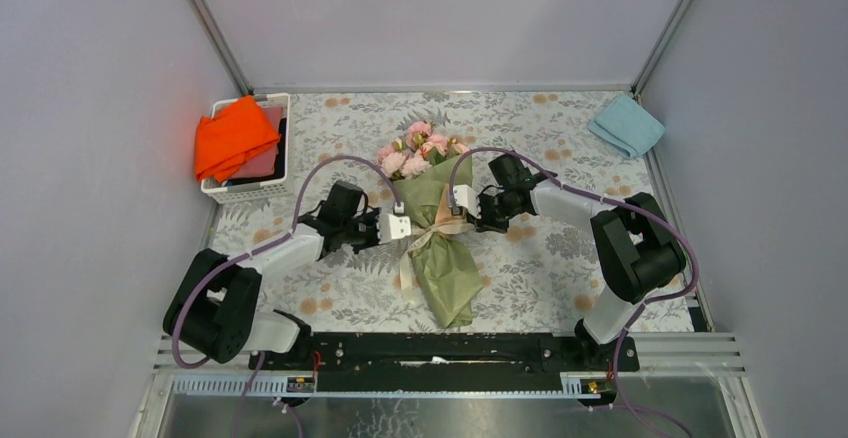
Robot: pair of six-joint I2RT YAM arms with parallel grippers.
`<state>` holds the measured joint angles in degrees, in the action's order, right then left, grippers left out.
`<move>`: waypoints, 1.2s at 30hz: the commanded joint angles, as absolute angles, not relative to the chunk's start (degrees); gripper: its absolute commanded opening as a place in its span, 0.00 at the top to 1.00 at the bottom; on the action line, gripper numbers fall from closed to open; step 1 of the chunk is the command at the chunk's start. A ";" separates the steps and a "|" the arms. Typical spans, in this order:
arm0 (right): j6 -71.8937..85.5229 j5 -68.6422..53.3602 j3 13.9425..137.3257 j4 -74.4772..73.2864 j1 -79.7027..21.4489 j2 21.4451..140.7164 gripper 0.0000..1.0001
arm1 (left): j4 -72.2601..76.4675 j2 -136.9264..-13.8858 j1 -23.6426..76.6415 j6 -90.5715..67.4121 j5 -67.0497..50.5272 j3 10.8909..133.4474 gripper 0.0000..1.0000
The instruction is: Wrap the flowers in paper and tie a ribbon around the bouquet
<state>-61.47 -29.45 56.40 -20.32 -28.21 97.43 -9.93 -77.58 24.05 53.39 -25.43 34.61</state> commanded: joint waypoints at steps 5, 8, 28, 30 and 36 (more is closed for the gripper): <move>-60.56 -23.66 54.51 -22.65 -28.83 94.32 1.00 | -1.23 -77.20 21.26 59.13 -21.47 31.21 1.00; -60.25 -17.76 53.13 -25.03 -28.75 94.79 1.00 | -0.36 -77.41 16.64 60.17 -23.86 30.92 1.00; -59.19 -14.53 54.12 -27.66 -27.41 98.09 1.00 | -1.59 -78.85 10.28 73.39 -25.10 27.31 1.00; -57.61 -15.37 55.02 -27.50 -27.51 97.42 0.88 | -2.58 -77.70 10.34 74.25 -26.46 27.49 1.00; -54.02 -19.23 54.21 -23.36 -27.47 83.72 0.00 | -11.50 -71.11 10.37 74.91 -28.18 32.26 0.02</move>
